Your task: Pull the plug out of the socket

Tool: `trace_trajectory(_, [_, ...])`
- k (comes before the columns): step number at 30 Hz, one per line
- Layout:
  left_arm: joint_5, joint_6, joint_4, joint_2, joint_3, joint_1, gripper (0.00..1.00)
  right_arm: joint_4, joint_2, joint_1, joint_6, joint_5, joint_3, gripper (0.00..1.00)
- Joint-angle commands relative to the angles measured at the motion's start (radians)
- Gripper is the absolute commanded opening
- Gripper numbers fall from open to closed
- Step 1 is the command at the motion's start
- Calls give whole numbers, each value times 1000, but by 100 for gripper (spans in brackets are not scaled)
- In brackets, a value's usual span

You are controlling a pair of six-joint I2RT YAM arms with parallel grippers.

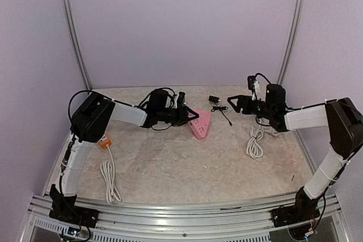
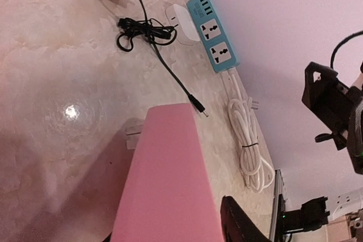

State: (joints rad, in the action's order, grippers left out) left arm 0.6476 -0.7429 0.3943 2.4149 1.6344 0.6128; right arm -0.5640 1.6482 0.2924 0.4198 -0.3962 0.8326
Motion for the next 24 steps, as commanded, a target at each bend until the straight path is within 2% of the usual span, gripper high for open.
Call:
trace_trajectory(1, [12, -86, 35, 53, 44, -8, 48, -29, -36, 10, -12, -3, -4, 75])
trace_trajectory(9, [-94, -45, -89, -4, 15, -13, 66, 20, -59, 17, -29, -16, 6, 76])
trace_trajectory(12, [-193, 16, -201, -62, -11, -8, 86, 88, -71, 42, -64, 1, 32, 76])
trace_trajectory(15, [-338, 72, -371, -132, -11, 1, 97, 152, -88, 65, -93, 25, 54, 76])
trace_trajectory(19, [-497, 126, -505, -228, -54, 18, 99, 223, -118, 96, -116, 46, 71, 76])
trace_trajectory(24, [-717, 180, -599, -420, -160, 52, 99, 303, -138, 181, -134, 84, 99, 76])
